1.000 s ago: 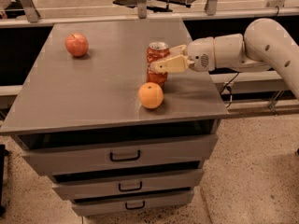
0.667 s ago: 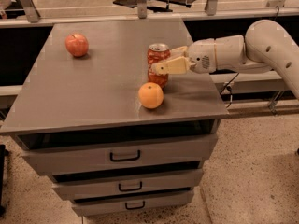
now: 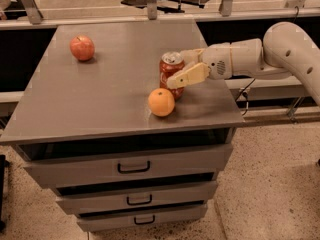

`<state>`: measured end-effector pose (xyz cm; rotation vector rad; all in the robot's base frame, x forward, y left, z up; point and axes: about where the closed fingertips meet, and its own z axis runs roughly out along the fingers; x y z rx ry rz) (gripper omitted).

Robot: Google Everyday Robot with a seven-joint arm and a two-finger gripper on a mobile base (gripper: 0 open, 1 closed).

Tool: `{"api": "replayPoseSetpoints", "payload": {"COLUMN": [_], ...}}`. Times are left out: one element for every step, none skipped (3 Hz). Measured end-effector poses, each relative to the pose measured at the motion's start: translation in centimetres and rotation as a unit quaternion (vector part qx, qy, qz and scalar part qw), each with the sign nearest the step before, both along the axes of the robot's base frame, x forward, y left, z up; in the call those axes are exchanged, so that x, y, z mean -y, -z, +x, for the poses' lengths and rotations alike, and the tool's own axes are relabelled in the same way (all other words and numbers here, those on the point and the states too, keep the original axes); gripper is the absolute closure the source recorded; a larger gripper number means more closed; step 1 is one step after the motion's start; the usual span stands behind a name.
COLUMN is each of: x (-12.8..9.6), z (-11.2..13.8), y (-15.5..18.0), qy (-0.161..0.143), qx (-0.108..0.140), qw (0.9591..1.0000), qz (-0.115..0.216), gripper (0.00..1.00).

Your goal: Move coke can near orange

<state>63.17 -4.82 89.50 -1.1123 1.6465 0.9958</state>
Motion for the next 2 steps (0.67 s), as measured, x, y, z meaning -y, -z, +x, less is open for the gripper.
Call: {"api": "replayPoseSetpoints", "payload": {"x": [0.8, 3.4], "z": [0.2, 1.1], "y": [-0.4, -2.7], "qy": [0.007, 0.025], "qx": [0.003, 0.024], "qw": [1.0000, 0.9993], "qz": [-0.005, -0.017], "gripper": [0.00, 0.00]}}
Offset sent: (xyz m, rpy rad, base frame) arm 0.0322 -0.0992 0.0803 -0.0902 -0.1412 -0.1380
